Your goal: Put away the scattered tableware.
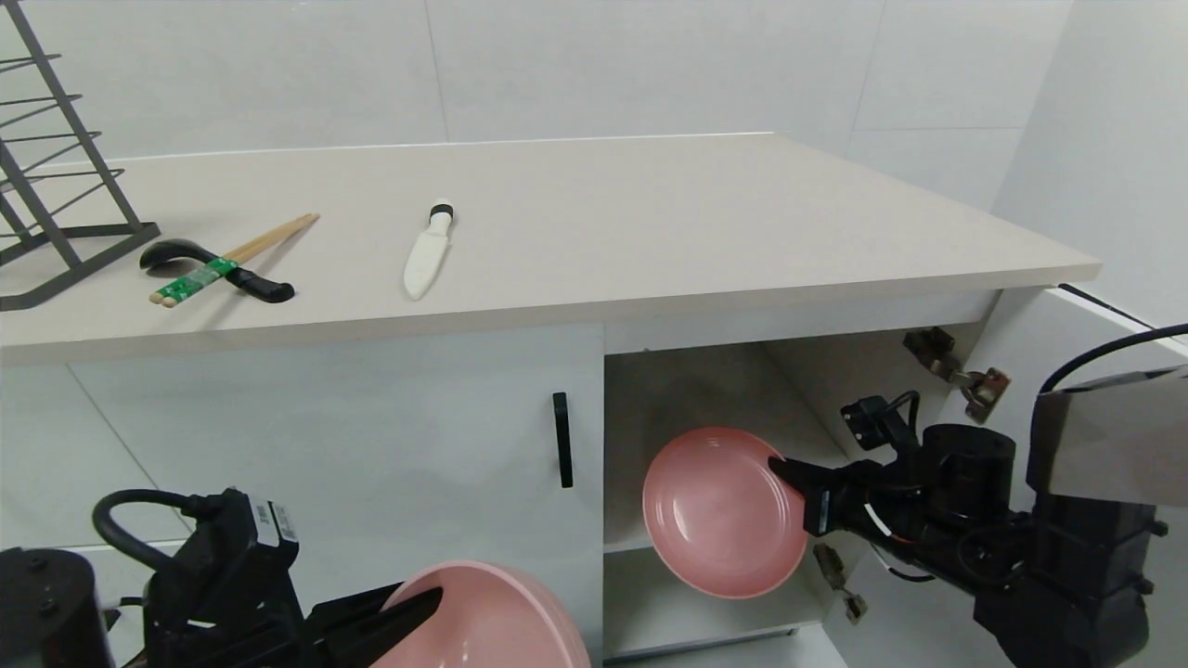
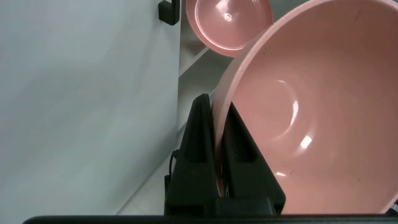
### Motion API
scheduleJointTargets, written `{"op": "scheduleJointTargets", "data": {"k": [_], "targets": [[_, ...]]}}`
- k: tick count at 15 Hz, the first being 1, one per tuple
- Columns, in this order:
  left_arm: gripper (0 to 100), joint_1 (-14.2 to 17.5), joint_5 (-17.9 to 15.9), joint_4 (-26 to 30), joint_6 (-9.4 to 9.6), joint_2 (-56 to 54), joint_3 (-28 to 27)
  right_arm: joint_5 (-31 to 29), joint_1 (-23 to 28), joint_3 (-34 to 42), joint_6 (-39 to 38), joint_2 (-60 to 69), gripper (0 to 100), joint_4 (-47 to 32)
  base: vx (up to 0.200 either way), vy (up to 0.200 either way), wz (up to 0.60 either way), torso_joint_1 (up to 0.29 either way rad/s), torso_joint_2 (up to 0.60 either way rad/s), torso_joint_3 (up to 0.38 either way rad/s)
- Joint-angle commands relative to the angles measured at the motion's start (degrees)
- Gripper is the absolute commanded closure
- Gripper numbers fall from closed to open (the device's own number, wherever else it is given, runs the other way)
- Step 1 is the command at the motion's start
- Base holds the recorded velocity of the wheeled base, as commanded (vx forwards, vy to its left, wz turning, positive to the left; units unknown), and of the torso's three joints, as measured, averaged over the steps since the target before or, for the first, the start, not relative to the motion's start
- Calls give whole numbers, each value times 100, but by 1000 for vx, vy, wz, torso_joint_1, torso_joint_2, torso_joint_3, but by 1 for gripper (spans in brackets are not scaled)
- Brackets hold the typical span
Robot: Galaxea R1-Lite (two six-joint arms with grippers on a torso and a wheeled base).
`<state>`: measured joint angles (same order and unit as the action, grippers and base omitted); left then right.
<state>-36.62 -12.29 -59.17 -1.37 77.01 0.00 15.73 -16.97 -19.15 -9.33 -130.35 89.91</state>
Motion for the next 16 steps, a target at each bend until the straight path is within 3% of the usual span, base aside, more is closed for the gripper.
{"op": "scheduleJointTargets", "data": {"k": [1, 16], "targets": [[100, 6, -2, 2, -4, 7, 0, 1, 45, -475, -17, -552, 100, 9, 0, 0, 0, 0, 0, 0], [100, 32, -2, -7, -13, 25, 0, 1, 141, -1811, -570, -1554, 100, 9, 0, 0, 0, 0, 0, 0]]}}
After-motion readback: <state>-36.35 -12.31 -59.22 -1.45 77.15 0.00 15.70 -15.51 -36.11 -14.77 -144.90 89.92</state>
